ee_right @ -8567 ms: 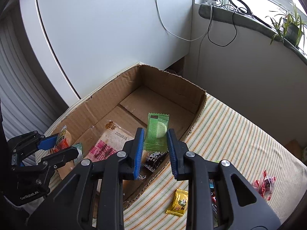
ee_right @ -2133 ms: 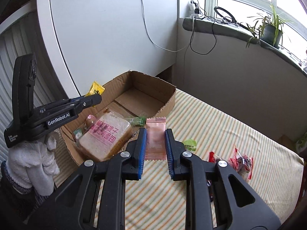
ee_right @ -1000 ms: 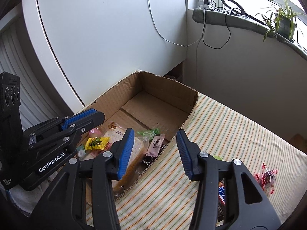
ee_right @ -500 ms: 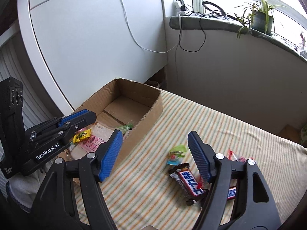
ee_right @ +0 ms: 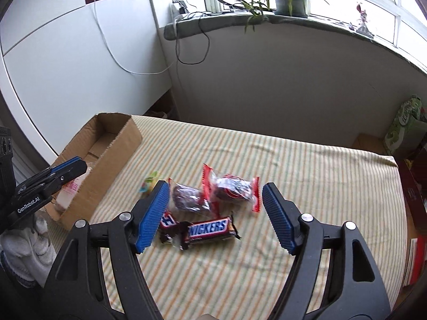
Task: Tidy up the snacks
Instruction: 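Move both tools back over the candy pile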
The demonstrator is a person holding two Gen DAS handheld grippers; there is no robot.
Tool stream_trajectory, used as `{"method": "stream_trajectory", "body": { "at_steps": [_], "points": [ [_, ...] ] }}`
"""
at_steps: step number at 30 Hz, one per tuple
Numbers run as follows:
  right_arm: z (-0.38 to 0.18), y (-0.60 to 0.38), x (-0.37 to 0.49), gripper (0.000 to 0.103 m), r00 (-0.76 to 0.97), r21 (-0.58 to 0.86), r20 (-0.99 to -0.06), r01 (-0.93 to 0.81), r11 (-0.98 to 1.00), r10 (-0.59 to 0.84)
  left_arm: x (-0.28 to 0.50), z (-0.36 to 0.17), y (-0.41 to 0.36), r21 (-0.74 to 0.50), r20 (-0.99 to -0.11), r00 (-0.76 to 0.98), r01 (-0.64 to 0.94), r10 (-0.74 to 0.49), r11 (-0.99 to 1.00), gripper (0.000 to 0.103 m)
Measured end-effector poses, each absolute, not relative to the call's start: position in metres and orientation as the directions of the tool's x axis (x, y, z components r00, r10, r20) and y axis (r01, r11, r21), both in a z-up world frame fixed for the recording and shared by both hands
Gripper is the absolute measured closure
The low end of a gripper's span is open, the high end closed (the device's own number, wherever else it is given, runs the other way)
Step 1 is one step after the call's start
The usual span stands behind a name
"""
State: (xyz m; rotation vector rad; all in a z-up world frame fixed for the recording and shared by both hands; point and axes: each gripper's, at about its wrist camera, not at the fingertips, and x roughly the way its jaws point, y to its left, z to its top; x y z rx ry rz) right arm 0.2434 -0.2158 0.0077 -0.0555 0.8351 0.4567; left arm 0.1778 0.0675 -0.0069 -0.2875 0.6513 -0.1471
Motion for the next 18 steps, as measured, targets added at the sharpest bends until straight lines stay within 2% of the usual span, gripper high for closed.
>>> {"method": "stream_trajectory", "body": {
  "at_steps": [11,18],
  "points": [
    [-0.016,-0.238,0.267,0.028,0.556,0.171,-0.746,-0.374,0.912,0.368,0.188,-0.023,0.033,-0.298,-0.613,0.739,0.11,-0.279,0.948,0.076],
    [-0.034,-0.232,0.282,0.028,0.532,0.201,-0.752,-0.379,0.903,0.39,0.205,-0.038,0.011,-0.265,-0.666,0.699,0.103,-0.259,0.959,0.076]
  ]
}}
